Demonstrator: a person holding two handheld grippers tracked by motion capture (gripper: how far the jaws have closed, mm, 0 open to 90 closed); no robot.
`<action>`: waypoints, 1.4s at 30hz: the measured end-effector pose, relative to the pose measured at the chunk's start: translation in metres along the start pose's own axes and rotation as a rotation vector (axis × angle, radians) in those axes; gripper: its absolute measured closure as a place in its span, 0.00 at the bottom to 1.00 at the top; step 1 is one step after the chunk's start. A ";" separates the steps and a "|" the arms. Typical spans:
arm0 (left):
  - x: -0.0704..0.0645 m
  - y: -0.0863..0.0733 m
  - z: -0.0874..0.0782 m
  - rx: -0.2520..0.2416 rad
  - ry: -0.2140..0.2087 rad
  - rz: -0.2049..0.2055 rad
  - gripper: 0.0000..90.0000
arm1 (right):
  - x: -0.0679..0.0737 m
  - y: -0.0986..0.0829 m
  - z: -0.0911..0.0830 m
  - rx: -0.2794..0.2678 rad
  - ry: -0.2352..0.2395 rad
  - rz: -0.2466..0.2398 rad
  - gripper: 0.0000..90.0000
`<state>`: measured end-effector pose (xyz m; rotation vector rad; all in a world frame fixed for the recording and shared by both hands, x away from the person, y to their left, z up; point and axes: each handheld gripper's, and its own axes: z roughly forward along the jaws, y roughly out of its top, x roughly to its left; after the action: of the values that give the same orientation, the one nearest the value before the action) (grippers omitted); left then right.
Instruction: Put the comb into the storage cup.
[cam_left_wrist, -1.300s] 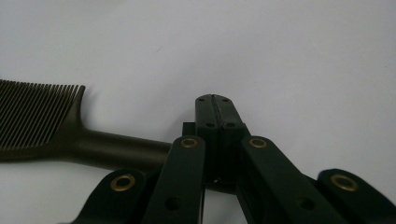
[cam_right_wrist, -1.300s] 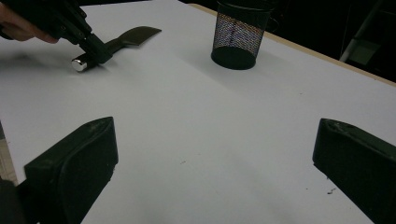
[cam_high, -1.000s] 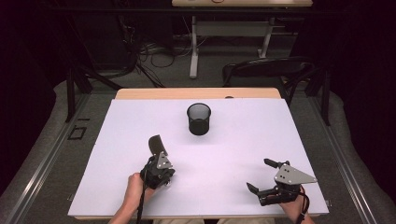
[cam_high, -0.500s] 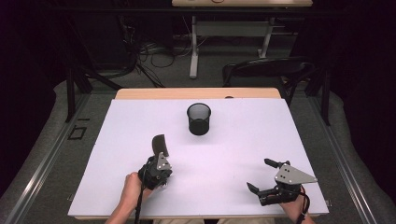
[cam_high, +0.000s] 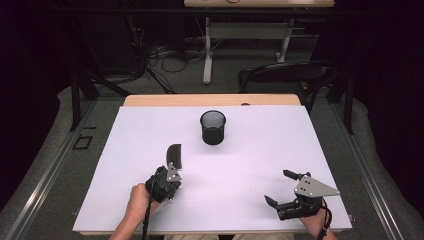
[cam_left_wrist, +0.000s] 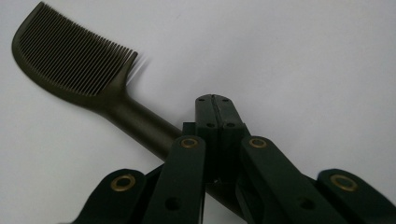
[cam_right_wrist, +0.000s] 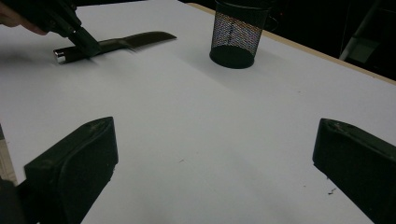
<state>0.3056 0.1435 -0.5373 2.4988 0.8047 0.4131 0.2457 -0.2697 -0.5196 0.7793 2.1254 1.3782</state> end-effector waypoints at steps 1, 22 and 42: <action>0.000 0.000 0.000 0.004 0.001 0.002 1.00 | 0.000 0.000 0.000 0.000 -0.001 0.000 0.00; 0.011 -0.005 -0.004 0.030 0.047 0.016 1.00 | -0.001 0.000 0.000 0.004 0.000 0.004 0.00; 0.016 -0.008 -0.005 0.036 0.054 0.004 1.00 | -0.001 0.000 0.000 0.006 0.003 0.007 0.00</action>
<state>0.3120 0.1605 -0.5354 2.5326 0.8359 0.4733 0.2463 -0.2705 -0.5198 0.7880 2.1327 1.3780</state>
